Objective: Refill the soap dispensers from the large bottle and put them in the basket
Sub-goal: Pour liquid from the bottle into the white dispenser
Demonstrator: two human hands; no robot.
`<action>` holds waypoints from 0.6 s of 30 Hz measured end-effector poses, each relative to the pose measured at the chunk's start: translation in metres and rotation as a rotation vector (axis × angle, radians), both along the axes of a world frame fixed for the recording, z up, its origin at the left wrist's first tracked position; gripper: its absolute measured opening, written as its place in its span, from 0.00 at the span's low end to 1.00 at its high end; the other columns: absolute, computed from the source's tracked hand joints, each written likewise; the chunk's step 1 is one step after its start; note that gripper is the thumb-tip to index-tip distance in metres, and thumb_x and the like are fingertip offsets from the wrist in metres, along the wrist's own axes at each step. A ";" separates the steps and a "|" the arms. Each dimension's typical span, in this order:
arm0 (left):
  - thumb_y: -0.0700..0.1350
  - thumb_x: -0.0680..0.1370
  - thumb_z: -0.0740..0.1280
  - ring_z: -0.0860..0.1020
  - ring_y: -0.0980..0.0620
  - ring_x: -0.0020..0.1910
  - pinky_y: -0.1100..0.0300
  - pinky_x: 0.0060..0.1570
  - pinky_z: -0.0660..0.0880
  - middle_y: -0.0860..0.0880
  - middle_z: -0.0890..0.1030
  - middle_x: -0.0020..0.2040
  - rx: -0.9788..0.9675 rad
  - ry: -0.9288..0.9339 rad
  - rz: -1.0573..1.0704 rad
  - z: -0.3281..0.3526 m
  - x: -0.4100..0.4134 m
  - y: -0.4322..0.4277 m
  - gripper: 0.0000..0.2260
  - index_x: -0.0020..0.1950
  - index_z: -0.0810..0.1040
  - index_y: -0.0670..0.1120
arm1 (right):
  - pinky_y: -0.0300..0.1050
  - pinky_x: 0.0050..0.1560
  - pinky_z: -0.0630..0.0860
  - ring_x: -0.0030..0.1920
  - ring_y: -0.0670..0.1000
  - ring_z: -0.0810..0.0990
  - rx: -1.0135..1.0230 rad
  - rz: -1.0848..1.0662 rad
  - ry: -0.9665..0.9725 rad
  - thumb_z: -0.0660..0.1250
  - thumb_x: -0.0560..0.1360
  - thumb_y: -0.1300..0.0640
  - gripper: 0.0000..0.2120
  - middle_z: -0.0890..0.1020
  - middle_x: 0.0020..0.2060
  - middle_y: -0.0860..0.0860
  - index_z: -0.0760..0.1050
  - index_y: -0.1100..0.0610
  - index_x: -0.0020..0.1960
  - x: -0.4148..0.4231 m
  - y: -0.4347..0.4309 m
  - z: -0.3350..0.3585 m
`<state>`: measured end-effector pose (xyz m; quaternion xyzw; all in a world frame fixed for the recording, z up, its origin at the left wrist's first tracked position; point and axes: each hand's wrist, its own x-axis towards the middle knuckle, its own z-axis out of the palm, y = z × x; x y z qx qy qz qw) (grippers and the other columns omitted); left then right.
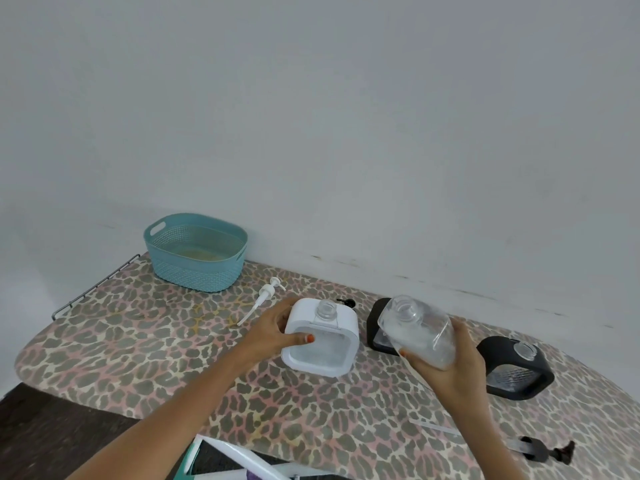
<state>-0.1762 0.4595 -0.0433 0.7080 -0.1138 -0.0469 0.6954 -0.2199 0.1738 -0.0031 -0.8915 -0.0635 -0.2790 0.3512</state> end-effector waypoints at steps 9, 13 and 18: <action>0.34 0.67 0.74 0.80 0.66 0.44 0.71 0.37 0.76 0.58 0.79 0.51 0.069 0.041 0.134 -0.015 0.055 0.013 0.24 0.54 0.73 0.56 | 0.31 0.37 0.65 0.41 0.48 0.73 0.119 -0.020 0.061 0.81 0.56 0.58 0.33 0.75 0.42 0.44 0.71 0.59 0.57 0.002 -0.002 -0.018; 0.35 0.67 0.74 0.80 0.67 0.44 0.71 0.36 0.76 0.60 0.79 0.49 0.089 0.055 0.162 -0.023 0.073 0.022 0.24 0.52 0.73 0.60 | 0.34 0.39 0.68 0.44 0.40 0.74 0.238 0.014 0.055 0.81 0.55 0.58 0.33 0.75 0.44 0.36 0.67 0.45 0.53 0.008 0.000 -0.028; 0.38 0.67 0.75 0.79 0.64 0.47 0.70 0.39 0.77 0.60 0.78 0.52 0.109 0.102 0.179 -0.035 0.089 0.030 0.24 0.58 0.72 0.56 | 0.32 0.37 0.70 0.47 0.33 0.75 0.261 0.027 0.056 0.82 0.54 0.57 0.35 0.76 0.45 0.36 0.65 0.36 0.51 0.012 0.003 -0.035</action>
